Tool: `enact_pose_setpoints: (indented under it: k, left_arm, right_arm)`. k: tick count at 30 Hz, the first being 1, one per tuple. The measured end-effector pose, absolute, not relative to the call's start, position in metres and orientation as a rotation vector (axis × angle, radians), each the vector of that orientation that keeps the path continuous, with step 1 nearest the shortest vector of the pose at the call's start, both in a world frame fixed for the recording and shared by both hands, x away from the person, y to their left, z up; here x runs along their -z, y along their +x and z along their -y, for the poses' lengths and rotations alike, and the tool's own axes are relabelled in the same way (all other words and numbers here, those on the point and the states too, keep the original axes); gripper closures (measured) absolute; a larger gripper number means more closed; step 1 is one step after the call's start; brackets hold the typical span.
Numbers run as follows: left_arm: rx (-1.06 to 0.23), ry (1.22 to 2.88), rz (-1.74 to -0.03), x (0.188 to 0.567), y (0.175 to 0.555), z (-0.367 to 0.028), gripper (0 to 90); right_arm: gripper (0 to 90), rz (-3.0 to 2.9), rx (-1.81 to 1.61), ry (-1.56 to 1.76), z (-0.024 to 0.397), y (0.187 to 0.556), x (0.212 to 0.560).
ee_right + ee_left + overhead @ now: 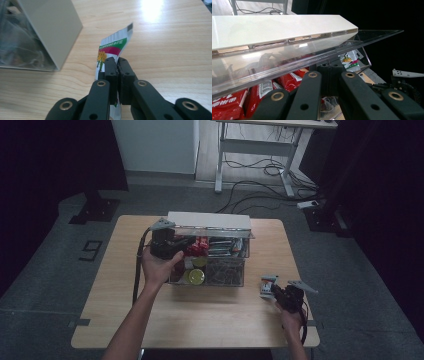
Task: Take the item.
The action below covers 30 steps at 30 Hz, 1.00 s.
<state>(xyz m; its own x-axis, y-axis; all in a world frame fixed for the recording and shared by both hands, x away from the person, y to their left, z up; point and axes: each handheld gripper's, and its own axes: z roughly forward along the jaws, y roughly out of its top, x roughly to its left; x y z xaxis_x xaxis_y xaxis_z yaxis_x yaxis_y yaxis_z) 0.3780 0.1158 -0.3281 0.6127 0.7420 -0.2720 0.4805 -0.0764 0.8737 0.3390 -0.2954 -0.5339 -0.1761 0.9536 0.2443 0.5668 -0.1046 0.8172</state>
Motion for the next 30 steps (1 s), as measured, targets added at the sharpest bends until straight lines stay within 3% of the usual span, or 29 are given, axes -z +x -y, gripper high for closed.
enact_pose_setpoints:
  k: [9, 21, 30]
  left_arm:
    - [-0.294, 1.730, -1.005, 0.328, 0.378, -0.114, 89.6]
    - [-0.294, 1.730, -1.006, 0.328, 0.378, -0.114, 89.5]
    - [-0.298, 1.728, -1.005, 0.329, 0.377, -0.114, 89.5]
  right_arm:
    - [81.4, -1.742, -1.127, 1.688, 0.300, 0.340, 0.542]
    - [58.7, -1.787, -0.968, 1.694, 0.299, 0.345, 0.548]
    - [47.9, -1.750, -0.986, 1.676, 0.296, 0.341, 0.540]
